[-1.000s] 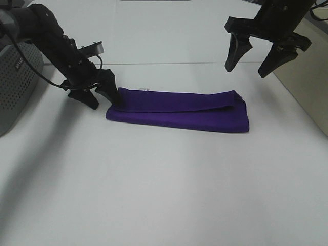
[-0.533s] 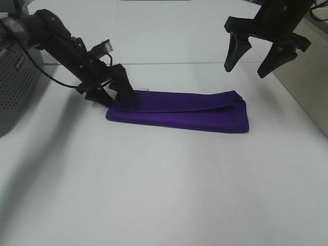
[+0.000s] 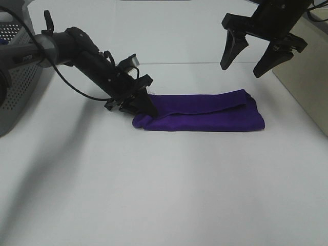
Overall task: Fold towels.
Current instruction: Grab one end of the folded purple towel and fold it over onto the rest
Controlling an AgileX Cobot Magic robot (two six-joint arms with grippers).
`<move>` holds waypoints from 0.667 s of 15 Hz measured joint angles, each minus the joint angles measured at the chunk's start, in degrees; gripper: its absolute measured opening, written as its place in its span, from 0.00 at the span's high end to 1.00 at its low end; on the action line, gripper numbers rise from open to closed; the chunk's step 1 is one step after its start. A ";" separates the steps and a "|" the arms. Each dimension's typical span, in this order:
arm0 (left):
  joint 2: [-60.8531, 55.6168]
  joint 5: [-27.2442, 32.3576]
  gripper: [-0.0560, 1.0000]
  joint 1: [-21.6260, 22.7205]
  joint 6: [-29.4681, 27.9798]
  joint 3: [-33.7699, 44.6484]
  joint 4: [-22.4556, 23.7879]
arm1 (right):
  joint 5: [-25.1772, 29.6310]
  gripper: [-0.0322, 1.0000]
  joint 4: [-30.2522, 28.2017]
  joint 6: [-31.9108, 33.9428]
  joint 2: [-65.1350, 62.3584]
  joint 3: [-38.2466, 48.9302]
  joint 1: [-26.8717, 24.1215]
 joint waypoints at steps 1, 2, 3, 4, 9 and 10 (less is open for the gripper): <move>0.23 -0.06 0.89 0.00 0.86 0.00 -0.06 | 0.00 0.23 0.06 0.00 0.00 0.00 0.00; 0.23 -0.11 0.90 0.00 1.26 0.00 -0.17 | 0.00 0.23 0.46 0.00 0.00 0.00 0.00; 0.00 -0.11 0.90 0.00 1.26 0.00 -0.11 | 0.00 0.23 0.46 0.00 -0.23 0.00 0.00; -0.57 -0.11 0.90 0.17 1.26 0.00 1.20 | 0.00 0.23 0.46 0.00 -0.69 0.00 0.00; -6.76 0.00 0.90 6.59 1.26 0.63 11.06 | 0.11 0.23 0.46 0.00 -5.90 0.00 0.00; -8.65 -0.11 0.90 8.42 1.26 0.63 11.80 | 0.11 0.23 0.46 0.06 -6.19 0.00 0.00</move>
